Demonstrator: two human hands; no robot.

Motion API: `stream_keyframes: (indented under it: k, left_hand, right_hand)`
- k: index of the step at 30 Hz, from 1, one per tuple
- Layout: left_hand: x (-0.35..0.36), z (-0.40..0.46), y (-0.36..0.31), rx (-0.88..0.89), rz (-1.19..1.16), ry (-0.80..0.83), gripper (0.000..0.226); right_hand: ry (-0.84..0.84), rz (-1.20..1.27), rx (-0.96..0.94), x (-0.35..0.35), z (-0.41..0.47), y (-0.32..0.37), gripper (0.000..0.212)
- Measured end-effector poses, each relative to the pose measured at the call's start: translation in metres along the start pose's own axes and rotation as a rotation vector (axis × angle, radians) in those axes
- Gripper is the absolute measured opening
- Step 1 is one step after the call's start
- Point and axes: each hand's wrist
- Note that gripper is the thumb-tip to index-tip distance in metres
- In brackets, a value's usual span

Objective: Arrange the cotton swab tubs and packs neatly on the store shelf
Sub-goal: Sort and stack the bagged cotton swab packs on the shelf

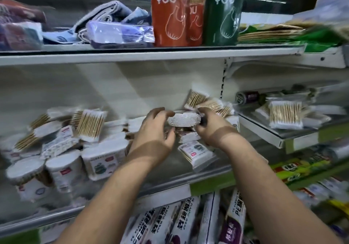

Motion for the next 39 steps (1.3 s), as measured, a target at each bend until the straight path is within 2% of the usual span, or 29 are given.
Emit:
stream_keyframes:
  k: [4,11,14,18,23,26,30,32,35,36,39]
  left_hand:
    - [0.019,0.013,-0.004,-0.095,-0.117,-0.057,0.035]
    - [0.031,0.023,-0.005,-0.384,-0.387,-0.041,0.029]
    - [0.039,0.028,-0.003,-0.438,-0.581,-0.075,0.047]
    - [0.047,0.031,-0.013,-0.46,-0.716,-0.159,0.076]
    - [0.049,0.028,-0.024,-0.374,-0.793,-0.192,0.08]
    - [0.045,0.024,-0.03,-0.289,-0.728,-0.175,0.071]
    - [0.024,0.013,-0.026,-0.247,-0.592,-0.202,0.055]
    - [0.012,0.006,-0.02,-0.261,-0.525,-0.211,0.054]
    - [-0.004,-0.001,-0.014,-0.312,-0.27,-0.229,0.052]
    - [-0.008,-0.003,-0.013,-0.338,-0.167,-0.235,0.051]
    - [-0.017,-0.009,-0.008,-0.417,0.094,-0.212,0.053]
  right_hand:
    - [0.079,0.104,-0.109,0.001,0.008,-0.007,0.057]
    - [0.114,0.392,-0.19,-0.003,0.013,-0.024,0.033]
    - [0.166,0.48,-0.231,-0.005,0.009,-0.033,0.03]
    - [0.276,0.583,-0.279,-0.01,0.003,-0.043,0.023]
    - [0.332,0.634,-0.249,-0.02,0.0,-0.049,0.006]
    - [0.242,0.665,-0.243,-0.024,0.0,-0.048,0.021]
    - [0.151,0.44,-0.353,-0.027,0.002,-0.037,0.057]
    - [0.183,0.315,-0.388,-0.025,0.0,-0.025,0.051]
    - [0.22,0.209,-0.416,-0.015,0.001,-0.008,0.033]
    - [0.215,0.197,-0.426,-0.012,0.002,-0.004,0.032]
    - [0.22,0.18,-0.454,0.0,0.007,0.005,0.049]
Point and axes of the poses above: each hand's wrist, its own z-axis towards the middle knuckle, its own x-axis out of the palm, y = z × x, and after that the axes turned 15 degrees about y, right-handed
